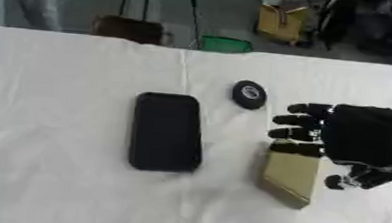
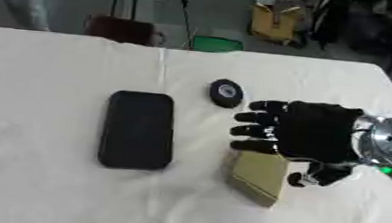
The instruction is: Pick up objects on the table and place them in the box.
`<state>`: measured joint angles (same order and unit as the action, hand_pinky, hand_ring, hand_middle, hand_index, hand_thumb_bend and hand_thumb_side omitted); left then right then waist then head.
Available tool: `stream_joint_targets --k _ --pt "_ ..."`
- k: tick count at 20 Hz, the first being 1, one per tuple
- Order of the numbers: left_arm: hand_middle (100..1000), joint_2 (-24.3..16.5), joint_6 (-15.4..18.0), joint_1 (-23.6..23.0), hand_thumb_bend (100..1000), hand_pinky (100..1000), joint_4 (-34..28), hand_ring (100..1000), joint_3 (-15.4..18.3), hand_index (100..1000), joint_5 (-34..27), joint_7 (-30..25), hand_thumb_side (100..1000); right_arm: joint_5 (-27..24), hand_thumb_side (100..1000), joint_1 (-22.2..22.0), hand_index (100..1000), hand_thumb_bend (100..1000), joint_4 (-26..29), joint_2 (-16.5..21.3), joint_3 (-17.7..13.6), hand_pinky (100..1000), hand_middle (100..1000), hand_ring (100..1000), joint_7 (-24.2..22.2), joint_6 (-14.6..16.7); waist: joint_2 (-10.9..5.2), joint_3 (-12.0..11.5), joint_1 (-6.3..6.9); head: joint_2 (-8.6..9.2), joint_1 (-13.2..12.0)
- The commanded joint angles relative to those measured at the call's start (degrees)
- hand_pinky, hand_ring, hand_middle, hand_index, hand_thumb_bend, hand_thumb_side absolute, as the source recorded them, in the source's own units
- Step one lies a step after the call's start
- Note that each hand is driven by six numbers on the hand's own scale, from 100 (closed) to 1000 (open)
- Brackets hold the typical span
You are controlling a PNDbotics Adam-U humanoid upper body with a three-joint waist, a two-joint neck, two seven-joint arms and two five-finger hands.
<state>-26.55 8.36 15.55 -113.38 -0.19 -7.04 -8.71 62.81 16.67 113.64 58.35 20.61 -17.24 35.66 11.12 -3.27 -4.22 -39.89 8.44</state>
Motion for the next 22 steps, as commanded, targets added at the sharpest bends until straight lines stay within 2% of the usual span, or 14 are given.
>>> stream_joint_targets --k 1,13,19,20,21,22 --pt "764 -0.46 -0.02 0.75 180 660 -1.21 712 0.05 890 -0.24 -0.23 1000 1.24 241 0.76 1000 653 0.35 0.29 0.17 945 940 1000 -1.46 0.35 -0.56 -0.04 0.05 -0.58 0.38" --pt "762 -0.40 0.04 0.78 180 659 -1.21 711 0.10 890 -0.27 -0.27 1000 3.12 256 0.83 1000 645 -2.99 -1.41 1.32 937 933 1000 -1.34 1.20 -0.53 -0.80 0.01 -0.70 0.42" --pt "761 -0.31 0.12 0.78 180 658 -1.21 711 0.14 890 -0.29 -0.25 1000 4.60 225 1.13 1000 649 -6.41 -2.11 1.90 936 931 1000 -1.49 1.57 -0.81 -2.45 0.11 -0.64 0.37" --pt "761 -0.19 0.12 0.82 180 658 -1.21 710 0.05 890 -0.43 -0.29 1000 4.98 116 1.21 1000 779 -7.34 -2.33 1.99 935 928 1000 -1.53 1.58 -0.83 -2.64 0.05 -0.67 0.44" --pt "761 -0.10 0.11 0.90 181 658 -1.21 711 -0.07 890 -0.62 -0.39 1000 5.47 221 1.28 1000 650 -8.60 -2.67 2.07 935 931 1000 -1.65 1.54 -0.81 -2.85 -0.03 -0.67 0.50" --pt "761 -0.05 0.06 0.95 181 658 -1.21 711 -0.11 890 -0.64 -0.50 1000 5.94 221 1.42 1000 650 -9.75 -3.02 2.18 935 931 1000 -1.61 1.58 -0.81 -2.97 -0.08 -0.67 0.54"
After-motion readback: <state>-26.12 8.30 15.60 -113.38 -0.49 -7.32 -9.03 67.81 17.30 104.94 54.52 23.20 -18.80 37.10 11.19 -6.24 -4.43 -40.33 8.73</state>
